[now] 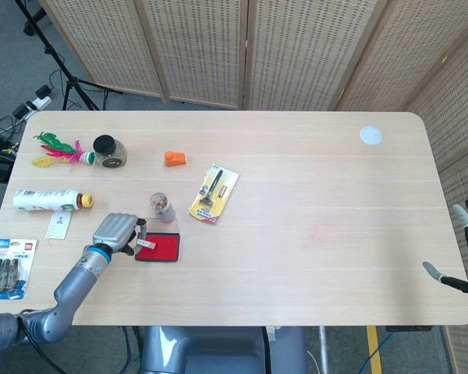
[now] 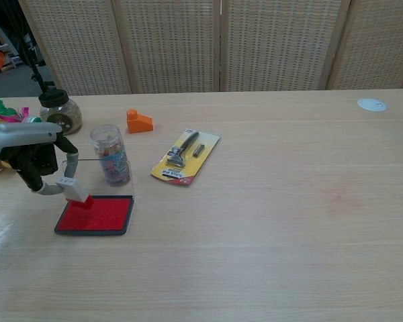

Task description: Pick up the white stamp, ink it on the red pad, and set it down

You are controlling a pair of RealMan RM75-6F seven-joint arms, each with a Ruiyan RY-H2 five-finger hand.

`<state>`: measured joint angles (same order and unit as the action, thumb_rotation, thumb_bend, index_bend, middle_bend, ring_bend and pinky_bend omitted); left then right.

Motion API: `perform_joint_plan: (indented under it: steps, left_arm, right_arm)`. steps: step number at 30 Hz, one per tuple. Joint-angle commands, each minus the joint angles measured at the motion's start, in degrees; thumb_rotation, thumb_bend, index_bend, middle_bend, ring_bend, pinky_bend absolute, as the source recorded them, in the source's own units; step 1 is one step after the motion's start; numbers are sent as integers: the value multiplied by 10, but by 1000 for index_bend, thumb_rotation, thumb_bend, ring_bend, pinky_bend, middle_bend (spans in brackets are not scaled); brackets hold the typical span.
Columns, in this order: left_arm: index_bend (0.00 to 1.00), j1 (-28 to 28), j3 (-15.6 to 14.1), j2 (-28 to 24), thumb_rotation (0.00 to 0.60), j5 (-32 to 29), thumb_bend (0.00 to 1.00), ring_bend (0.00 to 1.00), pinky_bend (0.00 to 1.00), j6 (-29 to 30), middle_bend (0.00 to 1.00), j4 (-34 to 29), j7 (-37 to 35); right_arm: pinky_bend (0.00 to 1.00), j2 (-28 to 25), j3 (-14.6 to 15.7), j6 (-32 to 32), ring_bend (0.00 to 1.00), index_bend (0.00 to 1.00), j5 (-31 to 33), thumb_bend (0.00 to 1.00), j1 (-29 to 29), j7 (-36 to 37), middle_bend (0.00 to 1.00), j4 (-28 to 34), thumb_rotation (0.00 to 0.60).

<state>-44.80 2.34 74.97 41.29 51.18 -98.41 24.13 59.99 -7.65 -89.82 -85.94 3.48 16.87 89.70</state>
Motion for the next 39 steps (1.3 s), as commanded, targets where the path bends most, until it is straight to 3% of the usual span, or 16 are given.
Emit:
perform_joint_plan:
  steps: [1, 6, 13, 24, 39]
  left_arm:
    - [638, 3, 3, -31, 600, -2, 375, 1000, 1000, 1, 1000, -24, -6]
    - [639, 4, -7, -69, 600, -18, 375, 1000, 1000, -17, 1000, -33, -9]
    - [639, 12, -32, -82, 600, -38, 375, 1000, 1000, -58, 1000, 6, -25]
    - [639, 42, -43, -71, 600, 1, 373, 1000, 1000, -94, 1000, 81, -85]
    - [639, 56, -40, -43, 600, 46, 370, 1000, 1000, -115, 1000, 132, -124]
  right_arm:
    - [0, 0, 0, -1, 0, 0, -1, 0, 0, -1, 0, 0, 600]
    - [0, 0, 1, -2, 0, 0, -2, 0, -1, -2, 0, 2, 600]
    - [0, 0, 1, -3, 0, 0, -3, 0, -1, -1, 0, 2, 600]
    - [0, 0, 2, -2, 0, 0, -4, 0, -1, -3, 0, 2, 600]
    - [0, 1, 2, -2, 0, 0, -4, 0, -1, -4, 0, 2, 600]
